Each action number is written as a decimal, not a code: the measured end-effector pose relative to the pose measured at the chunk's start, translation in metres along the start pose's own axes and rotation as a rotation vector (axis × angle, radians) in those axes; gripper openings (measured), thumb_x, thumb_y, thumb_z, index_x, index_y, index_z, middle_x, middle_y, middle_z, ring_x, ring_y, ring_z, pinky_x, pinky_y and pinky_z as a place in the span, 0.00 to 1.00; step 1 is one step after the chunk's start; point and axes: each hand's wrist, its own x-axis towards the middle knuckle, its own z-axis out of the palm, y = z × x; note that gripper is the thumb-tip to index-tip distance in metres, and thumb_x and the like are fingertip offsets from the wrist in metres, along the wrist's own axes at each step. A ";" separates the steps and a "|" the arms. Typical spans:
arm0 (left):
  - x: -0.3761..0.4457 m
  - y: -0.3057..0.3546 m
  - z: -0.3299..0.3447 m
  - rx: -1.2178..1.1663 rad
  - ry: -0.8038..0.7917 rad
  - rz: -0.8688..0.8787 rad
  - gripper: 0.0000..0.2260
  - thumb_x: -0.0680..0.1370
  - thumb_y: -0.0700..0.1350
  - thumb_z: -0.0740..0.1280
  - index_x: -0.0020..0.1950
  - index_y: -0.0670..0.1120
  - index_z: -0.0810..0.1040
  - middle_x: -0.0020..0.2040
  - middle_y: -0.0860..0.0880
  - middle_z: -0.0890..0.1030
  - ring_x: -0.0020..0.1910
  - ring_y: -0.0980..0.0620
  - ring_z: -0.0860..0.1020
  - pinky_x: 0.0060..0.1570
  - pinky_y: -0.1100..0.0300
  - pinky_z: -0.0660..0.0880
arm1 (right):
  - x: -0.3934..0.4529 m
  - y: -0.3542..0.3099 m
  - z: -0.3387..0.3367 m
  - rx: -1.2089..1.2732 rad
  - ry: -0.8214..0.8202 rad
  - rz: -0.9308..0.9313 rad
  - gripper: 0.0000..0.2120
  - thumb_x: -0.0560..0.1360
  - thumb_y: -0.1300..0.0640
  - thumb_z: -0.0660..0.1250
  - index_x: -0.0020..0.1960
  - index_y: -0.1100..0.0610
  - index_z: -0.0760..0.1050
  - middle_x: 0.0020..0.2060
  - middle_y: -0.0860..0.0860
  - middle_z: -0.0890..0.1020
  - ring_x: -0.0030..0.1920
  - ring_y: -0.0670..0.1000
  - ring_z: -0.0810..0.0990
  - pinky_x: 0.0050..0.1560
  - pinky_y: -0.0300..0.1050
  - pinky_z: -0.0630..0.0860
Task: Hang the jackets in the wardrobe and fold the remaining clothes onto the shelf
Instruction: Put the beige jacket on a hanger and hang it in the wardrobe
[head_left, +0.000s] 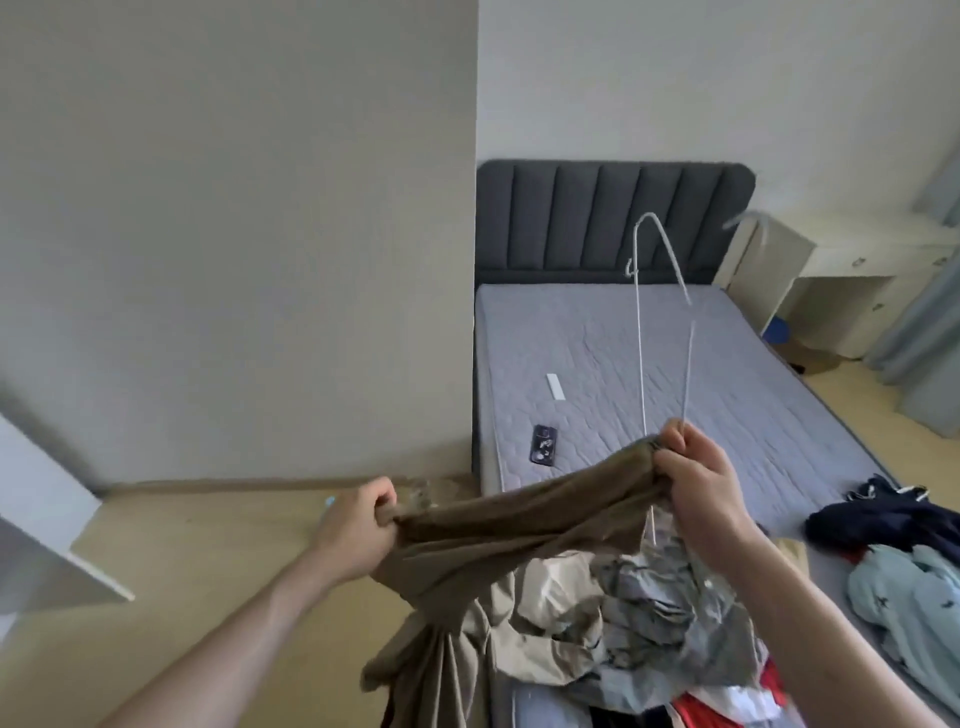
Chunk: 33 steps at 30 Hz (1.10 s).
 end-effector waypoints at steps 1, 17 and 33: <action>-0.001 -0.011 0.001 -0.009 0.000 -0.047 0.08 0.70 0.40 0.66 0.37 0.49 0.68 0.31 0.50 0.74 0.37 0.41 0.73 0.35 0.51 0.71 | 0.001 -0.009 0.013 -0.018 -0.068 -0.013 0.23 0.71 0.77 0.54 0.34 0.48 0.62 0.28 0.47 0.62 0.26 0.45 0.60 0.23 0.37 0.56; -0.016 0.003 -0.069 -0.861 -0.004 -0.305 0.17 0.82 0.43 0.65 0.37 0.48 0.86 0.29 0.52 0.81 0.24 0.55 0.77 0.22 0.67 0.68 | 0.024 -0.044 0.072 -0.885 -0.111 -0.243 0.11 0.72 0.64 0.67 0.37 0.55 0.66 0.40 0.50 0.77 0.36 0.54 0.73 0.38 0.49 0.70; -0.029 0.131 -0.122 -1.348 -0.136 -0.150 0.12 0.84 0.39 0.62 0.40 0.45 0.73 0.31 0.47 0.75 0.29 0.53 0.76 0.34 0.61 0.76 | -0.082 0.024 0.162 -0.250 -0.280 -0.035 0.16 0.71 0.62 0.75 0.42 0.58 0.66 0.31 0.46 0.75 0.32 0.43 0.75 0.34 0.37 0.74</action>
